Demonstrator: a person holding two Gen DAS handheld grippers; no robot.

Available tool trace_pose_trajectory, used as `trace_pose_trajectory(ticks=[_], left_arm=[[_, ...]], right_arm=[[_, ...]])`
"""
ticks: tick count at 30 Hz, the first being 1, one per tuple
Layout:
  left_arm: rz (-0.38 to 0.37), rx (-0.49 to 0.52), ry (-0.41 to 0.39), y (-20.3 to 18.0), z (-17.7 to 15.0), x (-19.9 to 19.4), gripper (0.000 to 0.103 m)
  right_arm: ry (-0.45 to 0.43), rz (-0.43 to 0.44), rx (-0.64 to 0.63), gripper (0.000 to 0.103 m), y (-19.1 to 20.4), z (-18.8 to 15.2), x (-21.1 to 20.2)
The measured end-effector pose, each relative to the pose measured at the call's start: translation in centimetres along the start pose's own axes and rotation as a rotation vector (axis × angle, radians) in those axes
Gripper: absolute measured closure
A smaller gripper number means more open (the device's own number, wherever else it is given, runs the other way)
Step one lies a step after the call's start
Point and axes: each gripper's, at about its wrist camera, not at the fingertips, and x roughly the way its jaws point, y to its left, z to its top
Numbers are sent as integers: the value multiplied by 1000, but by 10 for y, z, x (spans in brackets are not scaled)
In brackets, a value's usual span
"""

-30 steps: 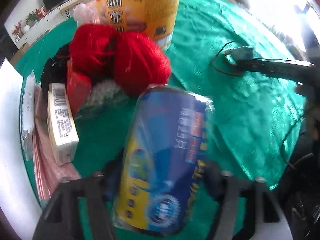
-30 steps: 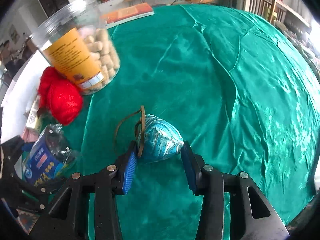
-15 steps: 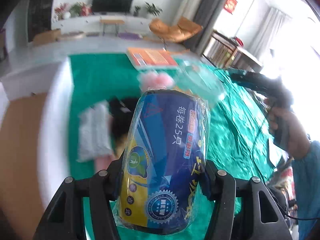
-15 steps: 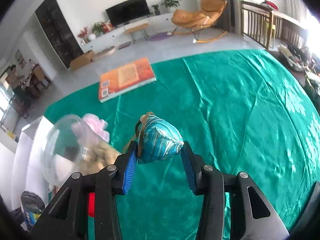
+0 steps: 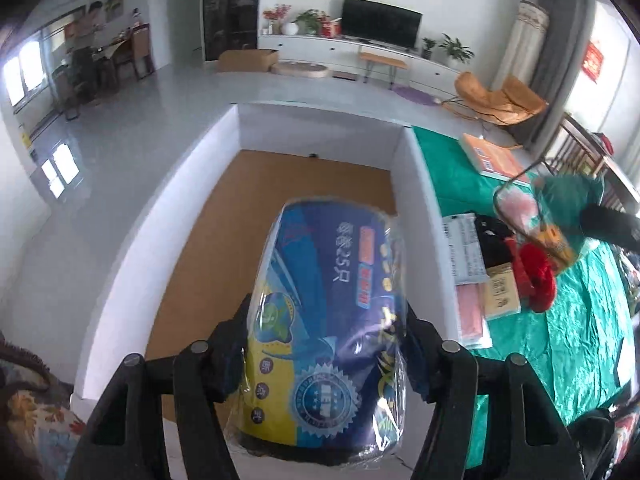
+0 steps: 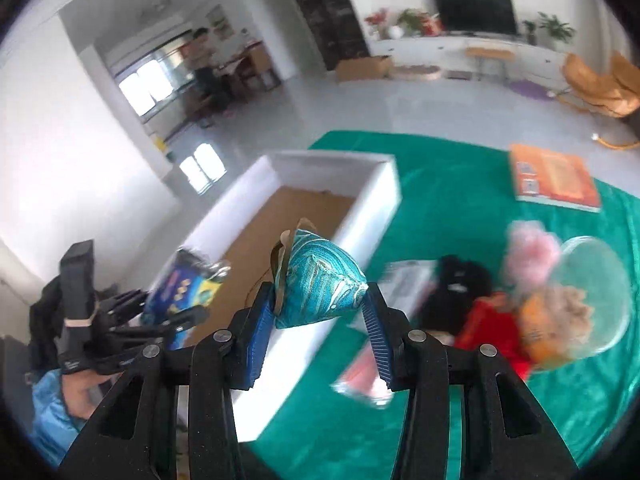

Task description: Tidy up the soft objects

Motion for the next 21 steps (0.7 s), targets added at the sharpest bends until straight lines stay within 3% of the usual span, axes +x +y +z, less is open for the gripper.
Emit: trace_pose_trajectory(ticks=[1,2,7,12,17,21], left_arm=[[6,-31,-13,6,-4,1,19],[-3,-68,-39,13,-6,-2,15],[-67,-110,-123,-2,-6,-6,13],[-243,31,-171,-66,-4,-17,13],[-410,216,-80,-165,-31,-1,10],[-456,301,37,-231,-72,43,9]], right_arm=[[30,36,-5,37,11,0,13],[59,64,-14,21,19,-1,24],[41,-19,-62,22,13,-22,19],[-57,-210,2,22,-33,-80,-7],[-58,-451,171,22,-121,-162,-24],[-41,-623,330,22,-185,-206,-25]])
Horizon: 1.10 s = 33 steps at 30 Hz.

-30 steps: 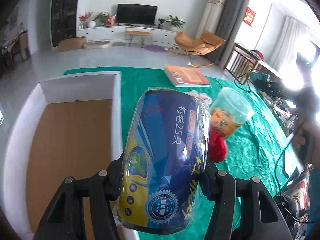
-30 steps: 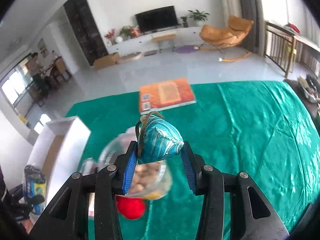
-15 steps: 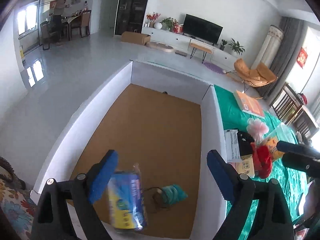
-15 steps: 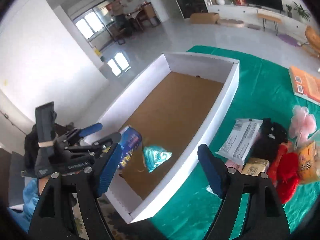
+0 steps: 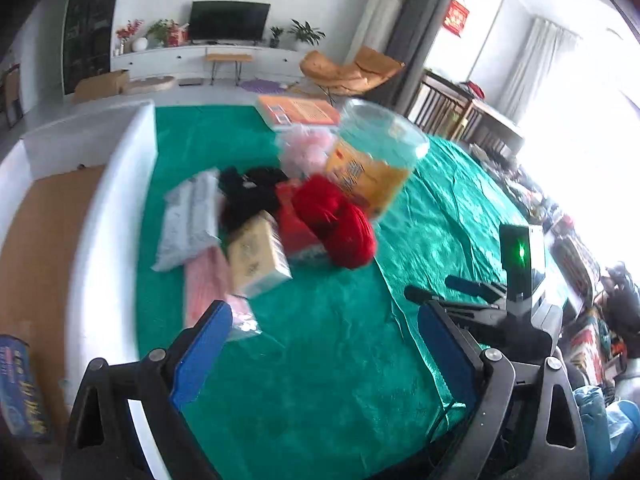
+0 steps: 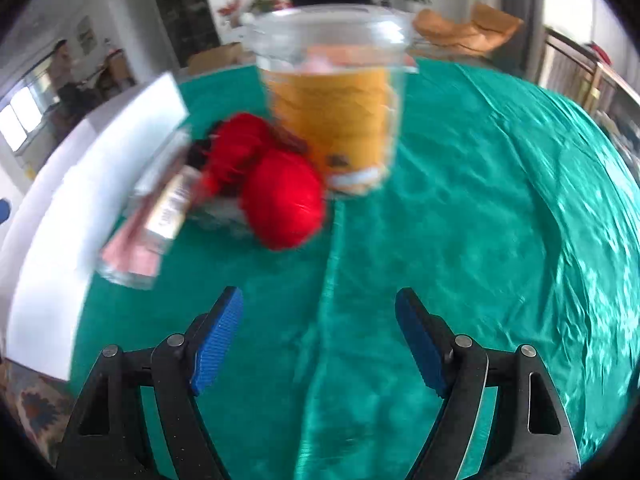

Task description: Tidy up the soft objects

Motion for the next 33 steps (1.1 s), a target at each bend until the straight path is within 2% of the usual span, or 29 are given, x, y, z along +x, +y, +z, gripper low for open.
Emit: trace_pose_trajectory(ticks=[3,7,8,9,11,13,33], left_arm=[[34,54,55,-15,-20,50,9],[136,122,127,-16,-36,102,9],[146,132,115,-16,-37,106,9],[163,157,89,-18,-38,107,7],[194,175,102,-19,-38,113,7],[190,195,104,-21,-40,116,0],[194,191,85,-20,-41,116,0]], right_arm=[[-11,-78,62,22,-28,-12,11],[-29,-99,89,22,-37,-14,8],[-28,-104,86,22,-38,-15,9],[-29,-119,72,22,-36,-14,10],[-30,-142,52,20,-36,-18,10],[-38,-140,52,18,-37,-16,14],[-64,-143,45,15,-31,-26,9]])
